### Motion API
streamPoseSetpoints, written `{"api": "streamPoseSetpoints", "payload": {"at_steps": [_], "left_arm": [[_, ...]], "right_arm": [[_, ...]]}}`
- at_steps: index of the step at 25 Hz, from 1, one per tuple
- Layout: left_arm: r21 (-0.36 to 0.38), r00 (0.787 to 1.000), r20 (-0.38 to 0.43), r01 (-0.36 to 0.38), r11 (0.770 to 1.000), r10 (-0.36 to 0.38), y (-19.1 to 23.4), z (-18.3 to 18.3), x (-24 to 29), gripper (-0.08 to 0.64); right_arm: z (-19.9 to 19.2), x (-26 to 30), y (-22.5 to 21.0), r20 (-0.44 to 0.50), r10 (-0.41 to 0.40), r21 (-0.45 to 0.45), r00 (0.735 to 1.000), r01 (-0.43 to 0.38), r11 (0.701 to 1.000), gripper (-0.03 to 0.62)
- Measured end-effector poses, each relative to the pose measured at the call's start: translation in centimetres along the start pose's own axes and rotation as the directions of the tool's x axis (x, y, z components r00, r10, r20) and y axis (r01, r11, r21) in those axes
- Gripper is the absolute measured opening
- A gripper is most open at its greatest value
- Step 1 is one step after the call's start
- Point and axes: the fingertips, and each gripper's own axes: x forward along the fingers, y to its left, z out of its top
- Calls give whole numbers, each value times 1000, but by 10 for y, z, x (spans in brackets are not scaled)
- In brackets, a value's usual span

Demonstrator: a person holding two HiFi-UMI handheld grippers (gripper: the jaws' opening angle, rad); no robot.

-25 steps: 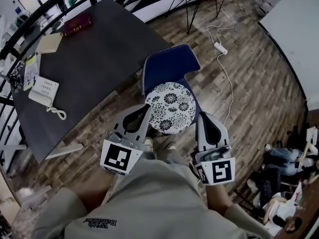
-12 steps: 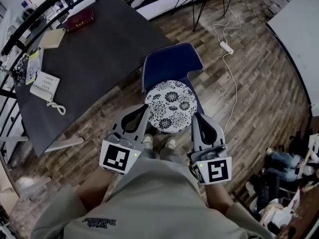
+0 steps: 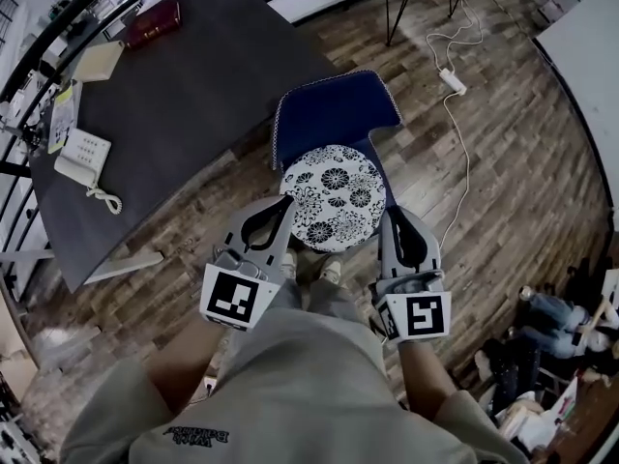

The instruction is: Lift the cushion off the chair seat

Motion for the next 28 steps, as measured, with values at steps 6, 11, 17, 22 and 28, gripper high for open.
{"api": "streamPoseSetpoints", "payload": {"at_steps": [6, 11, 17, 22, 28], "left_arm": [[-119, 999, -51, 10, 993, -16, 3, -43, 54, 4], [-165, 998, -68, 2, 986, -14, 7, -86, 106, 4], [-202, 995, -98, 0, 979, -21, 14, -166, 161, 3], [-153, 986, -161, 12, 988, -37, 11, -259, 197, 3], [-160, 966, -246, 38, 986, -77, 8, -353, 222, 3]], "right_arm": [[-62, 56, -33, -106, 22, 38, 994, -18, 999, 174], [-129, 108, -62, -200, 38, 0, 979, -39, 999, 215], [-243, 163, -93, -304, 24, -30, 952, -35, 999, 245], [-362, 201, -114, -406, 1, -42, 914, -19, 999, 267], [-460, 232, -123, -486, -16, -26, 874, 4, 1000, 279]]}}
